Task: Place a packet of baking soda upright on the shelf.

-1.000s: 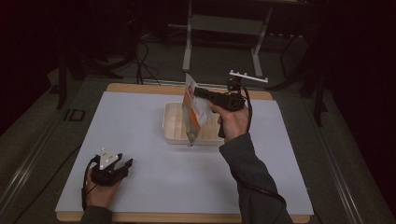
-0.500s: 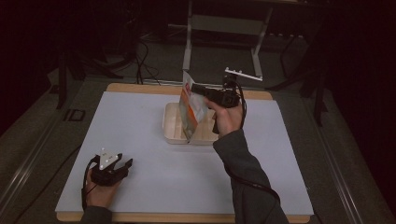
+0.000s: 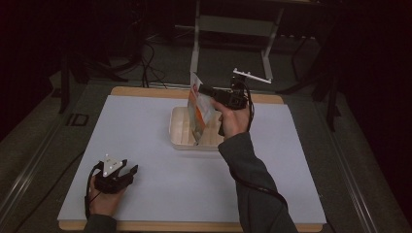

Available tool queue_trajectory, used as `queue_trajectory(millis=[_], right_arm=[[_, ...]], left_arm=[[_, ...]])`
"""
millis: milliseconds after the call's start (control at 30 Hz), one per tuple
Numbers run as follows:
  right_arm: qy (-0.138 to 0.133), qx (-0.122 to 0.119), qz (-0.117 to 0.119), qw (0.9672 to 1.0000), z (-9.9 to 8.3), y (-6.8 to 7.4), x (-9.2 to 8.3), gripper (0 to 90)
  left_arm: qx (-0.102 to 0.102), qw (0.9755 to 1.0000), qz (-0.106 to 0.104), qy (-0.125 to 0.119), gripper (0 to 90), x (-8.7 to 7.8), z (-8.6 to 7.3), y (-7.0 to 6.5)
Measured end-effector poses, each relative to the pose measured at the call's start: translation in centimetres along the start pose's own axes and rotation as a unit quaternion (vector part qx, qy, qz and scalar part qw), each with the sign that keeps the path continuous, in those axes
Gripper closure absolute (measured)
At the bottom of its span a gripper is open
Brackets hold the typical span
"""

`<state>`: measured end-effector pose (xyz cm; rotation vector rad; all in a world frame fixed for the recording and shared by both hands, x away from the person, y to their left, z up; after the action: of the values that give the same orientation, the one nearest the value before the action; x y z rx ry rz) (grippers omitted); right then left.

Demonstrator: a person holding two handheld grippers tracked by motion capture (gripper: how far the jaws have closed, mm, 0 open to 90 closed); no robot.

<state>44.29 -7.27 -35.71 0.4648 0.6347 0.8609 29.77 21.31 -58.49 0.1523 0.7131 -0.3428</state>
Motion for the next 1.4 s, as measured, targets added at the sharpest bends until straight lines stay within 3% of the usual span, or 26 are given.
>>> queue_trajectory(millis=[1067,1400], right_arm=[[-0.046,0.037,-0.027,0.9979,0.5,-1.5,1.3,90.0],[-0.058,0.036,-0.036,0.997,0.2,-1.6,1.6,90.0]], left_arm=[[0.0,1.0,0.0,-0.002,51.2,0.0,0.0,0.0],[0.001,1.0,0.0,-0.002,51.3,0.0,0.0,0.0]])
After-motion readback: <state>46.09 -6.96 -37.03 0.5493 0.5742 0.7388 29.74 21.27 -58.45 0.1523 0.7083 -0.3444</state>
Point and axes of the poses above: each handheld gripper's, and its own axes: x roughly forward along the jaws, z roughly out of its top, y roughly to its left, the point moved 6 cm from there along x, roughly forward along the jaws, and after that the axes turned 6 degrees about y, right-handed, at the moved point
